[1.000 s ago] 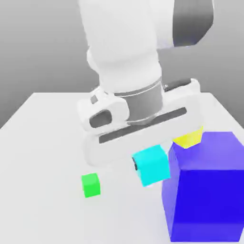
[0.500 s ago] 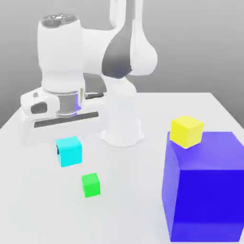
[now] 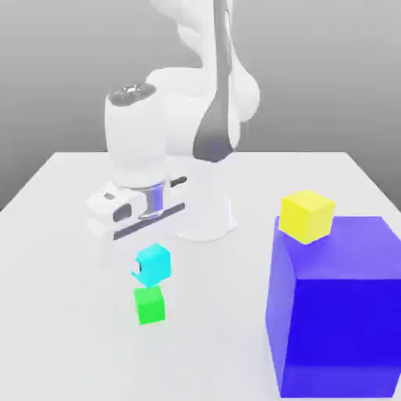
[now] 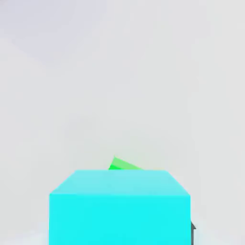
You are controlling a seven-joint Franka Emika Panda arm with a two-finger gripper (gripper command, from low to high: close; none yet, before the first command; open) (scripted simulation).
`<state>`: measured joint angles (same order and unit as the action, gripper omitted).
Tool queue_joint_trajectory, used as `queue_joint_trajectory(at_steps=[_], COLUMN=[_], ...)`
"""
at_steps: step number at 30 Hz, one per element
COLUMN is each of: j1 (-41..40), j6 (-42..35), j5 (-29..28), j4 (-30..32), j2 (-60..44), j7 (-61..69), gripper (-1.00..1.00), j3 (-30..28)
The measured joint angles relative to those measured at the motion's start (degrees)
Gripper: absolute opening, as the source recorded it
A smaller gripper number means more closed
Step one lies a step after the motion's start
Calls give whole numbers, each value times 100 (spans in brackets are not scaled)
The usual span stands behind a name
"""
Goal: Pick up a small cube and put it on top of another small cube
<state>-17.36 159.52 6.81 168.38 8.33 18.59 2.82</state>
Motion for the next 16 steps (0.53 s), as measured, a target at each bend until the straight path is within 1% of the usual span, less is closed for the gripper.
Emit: queue_joint_trajectory(at_steps=[4,7,8,13,14,16], j1=[-20,-110,-127,13,54,-47], j6=[443,824,941,941,1005,884], j5=[-53,-363,-534,-534,-613,-420], j4=[1,24,33,33,38,26], j2=[-422,-764,-868,-868,-920,-812], j7=[-32,-244,-363,-363,-418,-284], gripper=[-100,-100,100,100,100,100], j3=[-7,-48,-77,-77,-136,-147])
